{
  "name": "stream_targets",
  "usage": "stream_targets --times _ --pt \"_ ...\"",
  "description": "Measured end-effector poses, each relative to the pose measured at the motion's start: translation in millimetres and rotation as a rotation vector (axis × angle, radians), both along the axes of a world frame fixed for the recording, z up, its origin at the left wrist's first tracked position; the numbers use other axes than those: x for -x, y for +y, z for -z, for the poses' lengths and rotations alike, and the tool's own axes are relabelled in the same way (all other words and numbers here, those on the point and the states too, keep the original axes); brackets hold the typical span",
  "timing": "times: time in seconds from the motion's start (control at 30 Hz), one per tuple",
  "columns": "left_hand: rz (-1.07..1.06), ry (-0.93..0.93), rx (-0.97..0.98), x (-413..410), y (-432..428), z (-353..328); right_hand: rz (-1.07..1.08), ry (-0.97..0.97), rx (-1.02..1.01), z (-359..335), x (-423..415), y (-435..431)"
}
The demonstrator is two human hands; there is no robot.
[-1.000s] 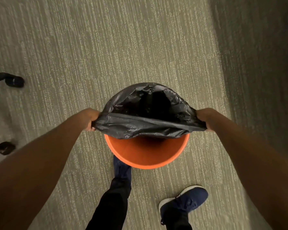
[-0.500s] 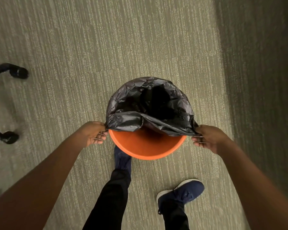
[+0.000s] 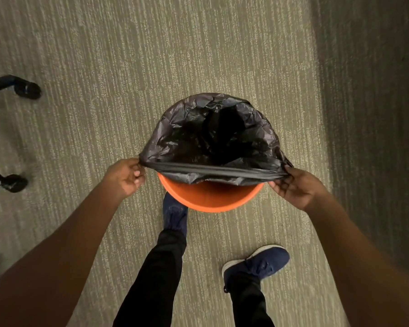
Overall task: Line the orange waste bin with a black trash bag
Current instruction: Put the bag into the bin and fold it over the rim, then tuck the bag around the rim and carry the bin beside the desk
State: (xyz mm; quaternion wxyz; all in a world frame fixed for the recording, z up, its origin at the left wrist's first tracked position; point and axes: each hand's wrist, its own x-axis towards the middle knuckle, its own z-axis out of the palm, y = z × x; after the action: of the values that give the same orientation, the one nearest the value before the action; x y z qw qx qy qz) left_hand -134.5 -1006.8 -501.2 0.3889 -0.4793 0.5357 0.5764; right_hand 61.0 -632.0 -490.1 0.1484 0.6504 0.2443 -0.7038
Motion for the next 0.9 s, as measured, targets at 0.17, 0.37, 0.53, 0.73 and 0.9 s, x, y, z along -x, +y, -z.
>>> stream_targets --times 0.17,0.37,0.53,0.73,0.9 --pt "0.128 0.055 -0.197 -22 -5 -7 -0.030 0.158 0.032 -7 -18 -8" --pt "0.663 -0.015 -0.124 -43 -8 -13 -0.492 0.172 0.012 -7 -30 -22" --pt "0.812 -0.097 -0.041 -63 -2 -10 -0.925 0.058 -0.115 -4 -32 -25" --pt "1.137 -0.029 0.087 -76 15 5 -1.177 0.010 -0.365 18 -25 -39" --pt "1.221 0.068 0.260 -86 29 21 -1.141 -0.114 -0.521 45 -22 -56"
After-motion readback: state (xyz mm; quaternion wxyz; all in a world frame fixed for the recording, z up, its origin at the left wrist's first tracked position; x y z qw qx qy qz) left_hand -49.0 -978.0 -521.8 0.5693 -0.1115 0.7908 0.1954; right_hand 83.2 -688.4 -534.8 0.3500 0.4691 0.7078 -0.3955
